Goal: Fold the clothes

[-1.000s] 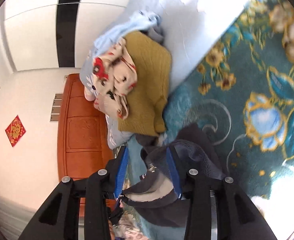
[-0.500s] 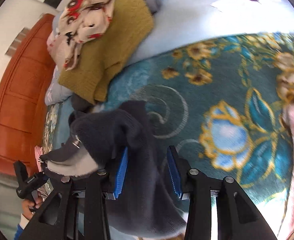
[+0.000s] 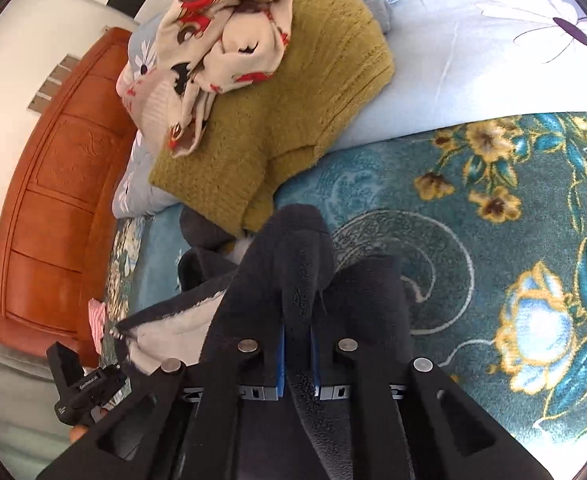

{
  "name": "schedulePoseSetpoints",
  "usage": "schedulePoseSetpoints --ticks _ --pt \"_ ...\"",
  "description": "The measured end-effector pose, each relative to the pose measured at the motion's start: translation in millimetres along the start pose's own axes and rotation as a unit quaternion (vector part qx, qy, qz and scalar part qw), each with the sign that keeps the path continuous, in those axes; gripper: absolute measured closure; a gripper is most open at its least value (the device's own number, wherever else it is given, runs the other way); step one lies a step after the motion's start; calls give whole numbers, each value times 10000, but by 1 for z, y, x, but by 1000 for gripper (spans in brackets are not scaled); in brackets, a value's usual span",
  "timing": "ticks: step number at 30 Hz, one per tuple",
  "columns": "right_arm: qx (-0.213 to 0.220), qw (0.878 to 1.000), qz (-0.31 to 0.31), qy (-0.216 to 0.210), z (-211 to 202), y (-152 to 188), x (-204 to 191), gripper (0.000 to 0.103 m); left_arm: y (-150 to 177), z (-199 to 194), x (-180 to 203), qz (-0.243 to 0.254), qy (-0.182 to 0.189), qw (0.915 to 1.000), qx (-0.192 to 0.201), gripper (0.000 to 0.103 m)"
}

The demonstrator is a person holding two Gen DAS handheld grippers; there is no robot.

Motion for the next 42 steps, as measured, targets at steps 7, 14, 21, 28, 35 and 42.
schedulePoseSetpoints --ticks 7,14,21,28,35,42 --pt "972 9892 558 -946 -62 -37 1 95 -36 -42 -8 -336 166 9963 767 96" --pt "282 9930 1050 453 -4 -29 53 95 -21 2 -31 -415 -566 9975 -56 96" --pt "274 9918 1142 494 -12 -27 54 87 -18 -13 -35 -785 -257 9966 -60 92" --pt "705 9938 747 433 -42 1 38 58 15 -53 -24 -1022 -43 9943 310 68" --pt "632 9883 1384 -125 -58 99 66 48 91 -53 -33 -2467 158 9681 414 48" --pt "807 9745 2048 -438 -84 161 94 35 126 -42 -18 -3021 498 9519 119 23"
Point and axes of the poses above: each gripper's, at about its wrist camera, not at the fingertips, and z roughly the way its jaws point, x to its right, y to its underside, the point moved 7 cm from there along z, roughly the way its jaws point, and after that the axes turned 4 degrees about z, right-handed, at the moved point
